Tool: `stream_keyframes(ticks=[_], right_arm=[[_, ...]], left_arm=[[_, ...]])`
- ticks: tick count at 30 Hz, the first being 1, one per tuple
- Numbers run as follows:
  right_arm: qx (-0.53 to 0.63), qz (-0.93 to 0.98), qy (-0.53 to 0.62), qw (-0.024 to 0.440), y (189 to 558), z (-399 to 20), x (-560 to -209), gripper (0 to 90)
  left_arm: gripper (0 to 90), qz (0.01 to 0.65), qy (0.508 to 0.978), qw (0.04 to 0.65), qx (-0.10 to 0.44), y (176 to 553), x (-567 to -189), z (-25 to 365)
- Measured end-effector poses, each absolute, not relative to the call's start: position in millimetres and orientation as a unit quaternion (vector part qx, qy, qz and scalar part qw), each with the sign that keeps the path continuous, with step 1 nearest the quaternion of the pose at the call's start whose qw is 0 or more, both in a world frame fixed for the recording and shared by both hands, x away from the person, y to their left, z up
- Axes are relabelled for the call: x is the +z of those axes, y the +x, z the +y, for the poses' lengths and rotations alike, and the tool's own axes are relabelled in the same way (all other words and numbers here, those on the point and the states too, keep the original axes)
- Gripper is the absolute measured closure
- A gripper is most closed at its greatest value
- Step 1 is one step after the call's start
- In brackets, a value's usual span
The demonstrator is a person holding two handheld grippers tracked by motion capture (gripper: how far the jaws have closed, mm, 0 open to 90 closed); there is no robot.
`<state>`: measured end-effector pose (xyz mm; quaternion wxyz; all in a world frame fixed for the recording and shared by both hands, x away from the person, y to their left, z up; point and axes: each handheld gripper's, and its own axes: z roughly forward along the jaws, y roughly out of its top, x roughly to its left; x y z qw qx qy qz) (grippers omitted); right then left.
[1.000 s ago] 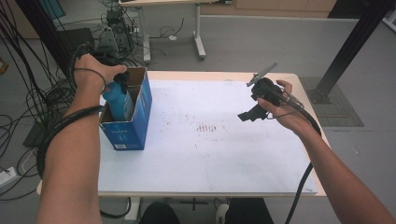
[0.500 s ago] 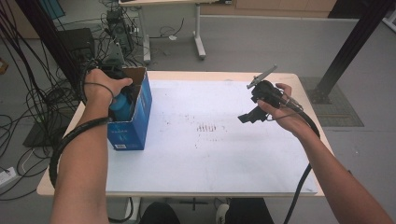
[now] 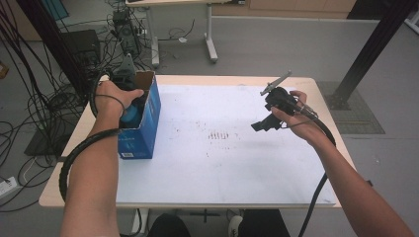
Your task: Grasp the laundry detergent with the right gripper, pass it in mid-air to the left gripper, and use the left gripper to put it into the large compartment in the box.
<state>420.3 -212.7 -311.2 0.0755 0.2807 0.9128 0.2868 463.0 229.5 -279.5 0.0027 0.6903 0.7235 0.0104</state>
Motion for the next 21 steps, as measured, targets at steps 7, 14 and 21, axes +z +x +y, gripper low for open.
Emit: stream_keyframes(ticks=[7, 14, 21], right_arm=[[0.289, 0.912, 0.283, 0.074, 421.9, -213.1, -313.5, 0.7], [0.289, 0.911, 0.285, 0.073, 421.8, -214.7, -314.2, 0.7], [0.288, 0.91, 0.287, 0.076, 421.9, -216.9, -312.3, 0.7]], left_arm=[[35.3, 0.723, 0.691, 0.004, 0.009, 464.7, -280.2, 230.4], [35.1, 0.725, 0.689, 0.006, 0.008, 464.8, -280.6, 231.8], [35.0, 0.726, 0.688, 0.008, 0.01, 466.3, -281.4, 231.5]])
